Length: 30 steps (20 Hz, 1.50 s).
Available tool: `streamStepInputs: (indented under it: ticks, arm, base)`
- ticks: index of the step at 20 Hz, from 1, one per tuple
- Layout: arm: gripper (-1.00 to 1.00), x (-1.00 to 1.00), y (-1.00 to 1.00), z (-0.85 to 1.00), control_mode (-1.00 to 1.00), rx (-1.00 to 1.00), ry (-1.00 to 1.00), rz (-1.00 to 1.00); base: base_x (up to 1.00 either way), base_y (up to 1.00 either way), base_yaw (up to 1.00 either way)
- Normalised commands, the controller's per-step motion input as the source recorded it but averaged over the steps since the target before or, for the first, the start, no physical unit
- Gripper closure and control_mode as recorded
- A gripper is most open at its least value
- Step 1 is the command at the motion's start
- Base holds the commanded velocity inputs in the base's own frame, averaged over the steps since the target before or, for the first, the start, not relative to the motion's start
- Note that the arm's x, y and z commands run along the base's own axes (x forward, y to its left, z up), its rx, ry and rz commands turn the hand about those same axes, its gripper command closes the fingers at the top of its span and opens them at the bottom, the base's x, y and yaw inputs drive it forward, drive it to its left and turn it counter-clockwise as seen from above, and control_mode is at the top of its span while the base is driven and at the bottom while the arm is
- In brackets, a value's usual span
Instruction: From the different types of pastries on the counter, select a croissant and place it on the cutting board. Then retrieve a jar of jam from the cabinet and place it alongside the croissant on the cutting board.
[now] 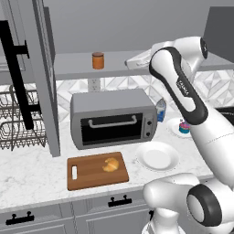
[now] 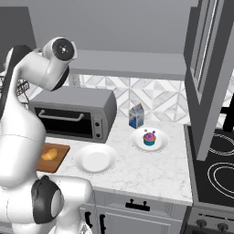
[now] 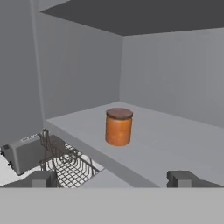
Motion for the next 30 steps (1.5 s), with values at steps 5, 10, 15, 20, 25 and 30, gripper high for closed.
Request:
streamStepInputs:
  ticks: [5,10,15,20,25,30]
  arm:
    - [-1.0,0.21,0.27,-0.13,-1.0,0.01,0.0,0.0]
    - [-1.0,0.52,0.22,-0.24,-1.0,0.04,0.0,0.0]
    - [-1.0,0.31,0.24,-0.03,-1.0,0.01,0.0,0.0]
    - [-1.0,0.24,0.29,0.0,-1.0,0.0,0.0,0.0]
    - [-1.0,0.49,0.26,-0.33,-1.0,0.0,0.0,0.0]
    - [-1.0,0.54,0.2,-0.39,-1.0,0.02,0.0,0.0]
  base:
    - [0.0,0.0,0.0]
    - [0.0,0.0,0.0]
    - [0.0,0.0,0.0]
    - [0.0,0.0,0.0]
    - [0.0,0.0,0.0]
    - [0.0,0.0,0.0]
